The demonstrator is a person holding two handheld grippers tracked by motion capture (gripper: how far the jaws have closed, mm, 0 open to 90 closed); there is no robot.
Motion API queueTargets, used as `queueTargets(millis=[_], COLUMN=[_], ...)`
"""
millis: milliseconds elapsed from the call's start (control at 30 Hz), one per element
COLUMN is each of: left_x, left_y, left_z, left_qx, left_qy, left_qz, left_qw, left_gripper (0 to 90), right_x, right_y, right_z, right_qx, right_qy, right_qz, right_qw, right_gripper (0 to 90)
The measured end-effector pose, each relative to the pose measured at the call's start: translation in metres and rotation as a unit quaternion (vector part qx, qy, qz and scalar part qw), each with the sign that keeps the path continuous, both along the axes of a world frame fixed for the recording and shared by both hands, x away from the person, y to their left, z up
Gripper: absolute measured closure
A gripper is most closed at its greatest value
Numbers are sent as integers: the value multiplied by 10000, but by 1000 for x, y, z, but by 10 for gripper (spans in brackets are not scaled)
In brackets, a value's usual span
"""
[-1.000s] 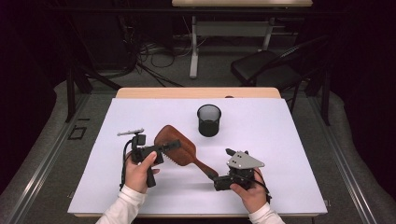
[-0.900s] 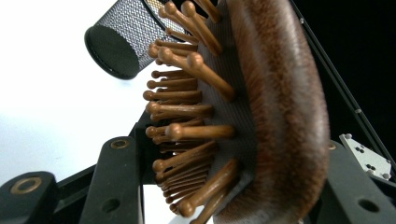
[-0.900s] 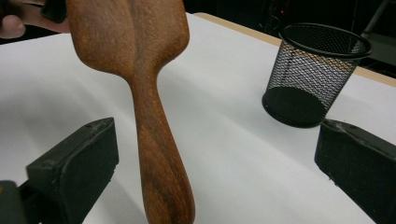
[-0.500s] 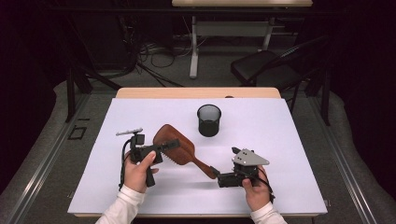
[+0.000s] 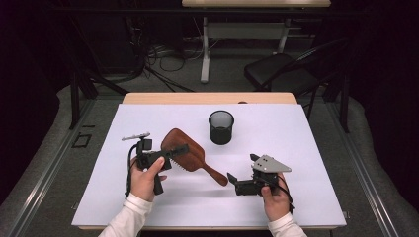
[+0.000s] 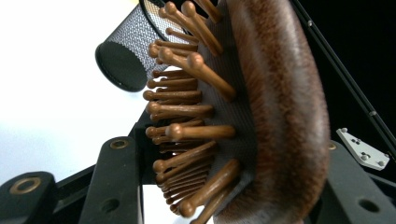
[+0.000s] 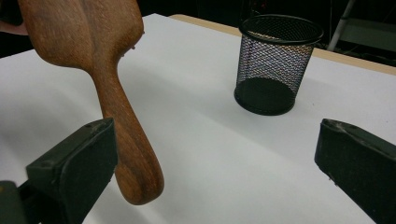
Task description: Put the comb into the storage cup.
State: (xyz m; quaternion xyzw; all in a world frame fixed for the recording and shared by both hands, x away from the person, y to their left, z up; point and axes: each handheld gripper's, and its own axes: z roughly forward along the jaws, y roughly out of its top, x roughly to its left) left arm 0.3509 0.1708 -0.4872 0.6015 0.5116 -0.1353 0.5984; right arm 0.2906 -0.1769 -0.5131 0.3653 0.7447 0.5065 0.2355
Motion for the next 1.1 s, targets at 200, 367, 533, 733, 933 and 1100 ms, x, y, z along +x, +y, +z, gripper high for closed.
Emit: queueTargets(millis=[200,367,533,733,933,1100], left_x=[5,11,16,22,28,33], left_y=[1,2,2,-1,-4,-8], left_z=[5,7,10,12,16,20], left_qx=[5,66,176,268,333,443], left_qy=[28,41,3,-3,-13,-44], left_qz=[10,4,35,72,81,89], left_qw=[10000,10000,9998,9996,9994,9990], left_gripper=[503,502,501,501,500,500], right_x=[1,2,2,2,3,3], right_y=[-3,-6,-7,-8,-10,-11], right_z=[0,0,0,-1,-2,-3], right_qx=[15,22,15,8,10,20], right_qy=[-12,-19,-38,-54,-17,-10], right_qz=[-46,-90,-100,-117,-158,-175], right_qw=[10000,10000,9999,9999,9999,9998], right_gripper=[0,0,0,0,0,0])
